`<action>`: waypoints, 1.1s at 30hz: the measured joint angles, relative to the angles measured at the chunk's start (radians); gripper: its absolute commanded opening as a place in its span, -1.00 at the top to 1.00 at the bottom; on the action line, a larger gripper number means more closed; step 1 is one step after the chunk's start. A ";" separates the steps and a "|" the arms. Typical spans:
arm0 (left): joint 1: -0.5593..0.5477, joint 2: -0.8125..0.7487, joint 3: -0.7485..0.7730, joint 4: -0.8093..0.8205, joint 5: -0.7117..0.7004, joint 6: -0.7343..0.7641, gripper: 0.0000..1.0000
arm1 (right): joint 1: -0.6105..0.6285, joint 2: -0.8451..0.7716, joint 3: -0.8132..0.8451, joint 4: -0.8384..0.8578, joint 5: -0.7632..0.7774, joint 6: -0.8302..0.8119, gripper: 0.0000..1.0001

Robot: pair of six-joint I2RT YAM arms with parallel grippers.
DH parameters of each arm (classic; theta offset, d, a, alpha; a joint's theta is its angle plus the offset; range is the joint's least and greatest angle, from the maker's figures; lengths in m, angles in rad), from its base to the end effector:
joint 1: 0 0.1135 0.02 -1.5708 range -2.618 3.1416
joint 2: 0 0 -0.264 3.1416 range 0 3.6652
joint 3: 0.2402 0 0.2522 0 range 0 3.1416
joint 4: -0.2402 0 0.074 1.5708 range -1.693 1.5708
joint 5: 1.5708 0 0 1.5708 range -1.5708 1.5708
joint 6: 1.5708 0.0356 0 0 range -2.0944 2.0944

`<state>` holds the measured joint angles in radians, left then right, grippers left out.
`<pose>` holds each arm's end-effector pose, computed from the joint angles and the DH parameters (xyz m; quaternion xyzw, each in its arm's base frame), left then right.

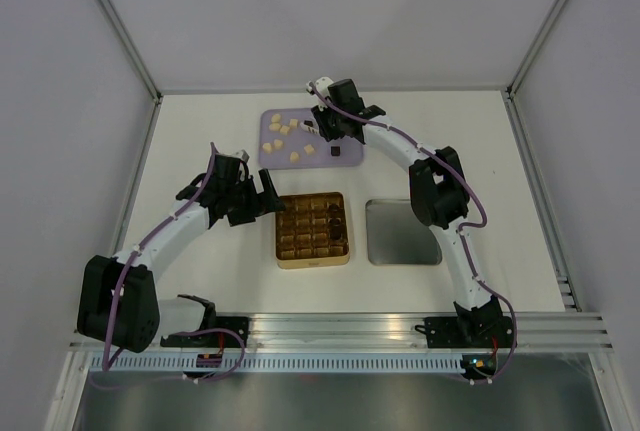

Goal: Pack the chocolate
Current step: Pick up the fake chocolate from the plate.

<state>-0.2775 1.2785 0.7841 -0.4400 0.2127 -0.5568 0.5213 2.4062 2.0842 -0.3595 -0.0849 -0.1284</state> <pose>0.2410 -0.0765 0.2154 -0.0986 0.9399 -0.2182 0.2436 0.4773 0.2776 0.2010 -0.3052 0.8490 0.1215 0.4140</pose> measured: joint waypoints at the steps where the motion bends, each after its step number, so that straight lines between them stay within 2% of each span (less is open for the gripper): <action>1: 0.000 0.000 0.000 0.000 0.000 0.000 -0.99 | 0.000 0.000 0.000 0.000 -0.003 0.000 0.36; 12: 0.000 0.000 0.000 0.000 0.000 0.000 -0.99 | 0.000 -0.003 -0.009 0.005 -0.005 0.000 0.77; 24: 0.000 0.000 0.001 0.000 0.000 0.000 -0.99 | 0.000 -0.242 -0.344 0.106 0.011 0.018 0.85; 33: 0.000 0.000 0.002 -0.001 0.000 0.000 -0.99 | 0.003 -0.420 -0.509 0.172 0.013 0.069 0.85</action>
<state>-0.2775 1.2785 0.7860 -0.4408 0.2131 -0.5568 0.5247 1.9862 1.5753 -0.1871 -0.0719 -0.0597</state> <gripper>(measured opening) 0.993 0.338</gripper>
